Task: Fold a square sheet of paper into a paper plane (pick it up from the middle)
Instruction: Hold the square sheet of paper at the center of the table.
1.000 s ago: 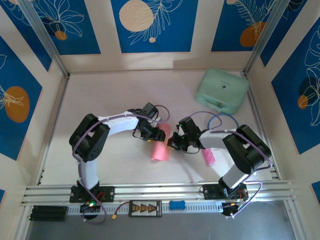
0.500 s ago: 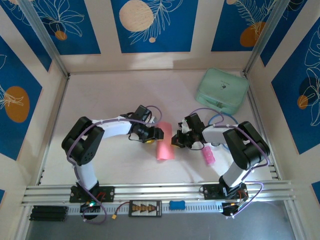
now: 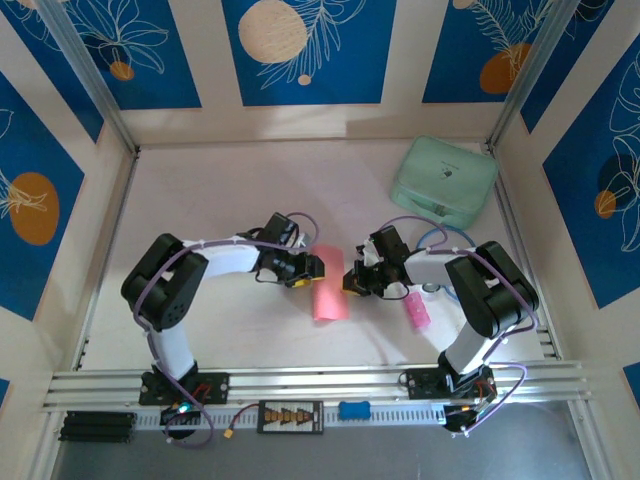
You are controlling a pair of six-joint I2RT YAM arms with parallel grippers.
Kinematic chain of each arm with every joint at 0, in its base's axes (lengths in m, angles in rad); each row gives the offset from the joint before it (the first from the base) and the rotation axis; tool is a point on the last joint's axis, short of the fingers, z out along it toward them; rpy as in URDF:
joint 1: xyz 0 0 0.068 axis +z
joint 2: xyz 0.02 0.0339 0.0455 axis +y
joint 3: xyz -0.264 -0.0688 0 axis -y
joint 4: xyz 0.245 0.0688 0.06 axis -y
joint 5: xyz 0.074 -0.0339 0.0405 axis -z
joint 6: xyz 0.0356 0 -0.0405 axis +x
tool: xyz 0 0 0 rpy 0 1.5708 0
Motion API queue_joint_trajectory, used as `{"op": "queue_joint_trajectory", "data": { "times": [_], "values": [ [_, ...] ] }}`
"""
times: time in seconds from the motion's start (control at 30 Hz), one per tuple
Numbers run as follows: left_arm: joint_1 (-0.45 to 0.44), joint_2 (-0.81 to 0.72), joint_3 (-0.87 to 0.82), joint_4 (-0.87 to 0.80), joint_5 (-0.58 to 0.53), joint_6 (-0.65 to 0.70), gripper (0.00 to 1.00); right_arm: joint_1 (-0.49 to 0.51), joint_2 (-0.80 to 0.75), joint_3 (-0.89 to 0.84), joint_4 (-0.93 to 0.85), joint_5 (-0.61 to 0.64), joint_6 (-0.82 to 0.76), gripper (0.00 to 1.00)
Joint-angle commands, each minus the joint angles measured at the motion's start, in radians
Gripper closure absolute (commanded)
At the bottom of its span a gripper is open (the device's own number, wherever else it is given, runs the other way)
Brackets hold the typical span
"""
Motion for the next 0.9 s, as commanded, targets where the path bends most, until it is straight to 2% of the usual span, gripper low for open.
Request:
{"op": "queue_joint_trajectory", "data": {
  "times": [0.0, 0.43, 0.57, 0.67, 0.73, 0.87],
  "values": [
    [-0.018, -0.035, -0.036, 0.053, 0.000, -0.031, 0.46, -0.005, 0.000, -0.029, 0.005, -0.008, 0.047, 0.96],
    [-0.037, -0.030, -0.061, 0.099, -0.003, -0.042, 0.57, -0.003, -0.031, -0.061, 0.039, 0.008, 0.115, 0.96],
    [-0.037, -0.025, -0.052, 0.068, -0.035, -0.031, 0.61, -0.001, -0.056, -0.069, 0.080, -0.006, 0.128, 0.92],
    [-0.036, -0.016, -0.036, 0.003, -0.075, -0.004, 0.62, 0.002, -0.092, -0.072, 0.139, -0.035, 0.152, 0.86],
    [-0.036, -0.006, -0.021, -0.035, -0.090, 0.013, 0.62, -0.004, -0.132, -0.056, 0.100, -0.013, 0.149, 0.84],
    [-0.036, -0.006, -0.007, -0.088, -0.123, 0.034, 0.62, -0.031, -0.290, -0.056, -0.021, 0.108, 0.146, 0.79]
  ]
}}
